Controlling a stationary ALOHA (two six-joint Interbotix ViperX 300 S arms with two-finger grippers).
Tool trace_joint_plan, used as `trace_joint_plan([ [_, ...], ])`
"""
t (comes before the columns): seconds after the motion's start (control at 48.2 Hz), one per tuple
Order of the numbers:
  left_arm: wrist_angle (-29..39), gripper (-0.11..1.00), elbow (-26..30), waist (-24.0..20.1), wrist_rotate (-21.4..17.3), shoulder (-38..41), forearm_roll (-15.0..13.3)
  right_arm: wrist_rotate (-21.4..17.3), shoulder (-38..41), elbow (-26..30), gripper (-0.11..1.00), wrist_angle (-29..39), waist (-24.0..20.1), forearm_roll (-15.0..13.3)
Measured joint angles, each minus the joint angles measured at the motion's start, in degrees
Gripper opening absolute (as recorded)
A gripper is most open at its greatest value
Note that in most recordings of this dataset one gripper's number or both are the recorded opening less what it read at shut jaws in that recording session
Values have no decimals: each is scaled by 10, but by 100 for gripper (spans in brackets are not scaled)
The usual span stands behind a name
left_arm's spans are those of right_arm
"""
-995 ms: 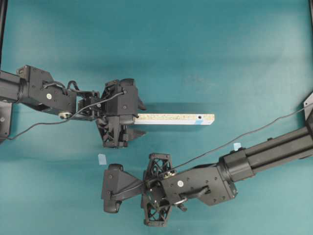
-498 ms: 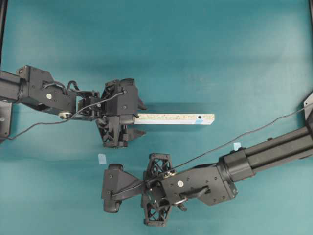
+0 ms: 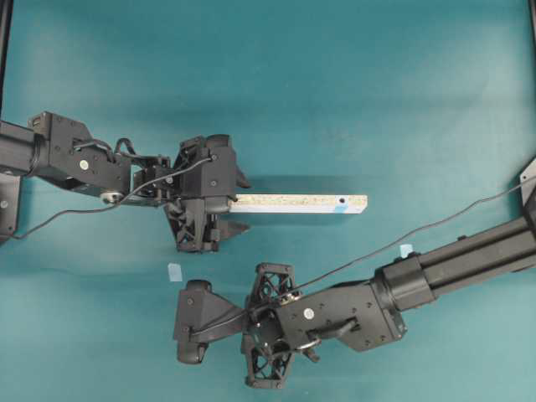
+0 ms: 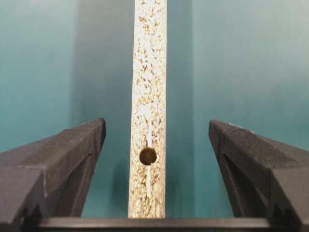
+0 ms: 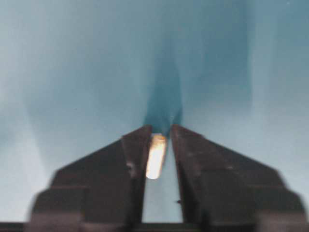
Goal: Insert the rod into the hole on the wooden board.
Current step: 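Lift the wooden peg off the table with the right gripper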
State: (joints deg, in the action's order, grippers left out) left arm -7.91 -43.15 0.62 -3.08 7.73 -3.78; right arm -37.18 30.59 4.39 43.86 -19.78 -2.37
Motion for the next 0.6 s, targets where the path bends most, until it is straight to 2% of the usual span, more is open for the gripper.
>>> trace_joint_plan([
  [0.062,0,94,0,0,0,-1,0,-1,0,0,10,0,-1,1],
  [0.332,0,94,-1,1,0,0,0,-1,-1,0,10,-1,-5,-4],
  [0.601,0,94,-3,1,1,-1,0,0,-17,0,10,6,-6,-47],
])
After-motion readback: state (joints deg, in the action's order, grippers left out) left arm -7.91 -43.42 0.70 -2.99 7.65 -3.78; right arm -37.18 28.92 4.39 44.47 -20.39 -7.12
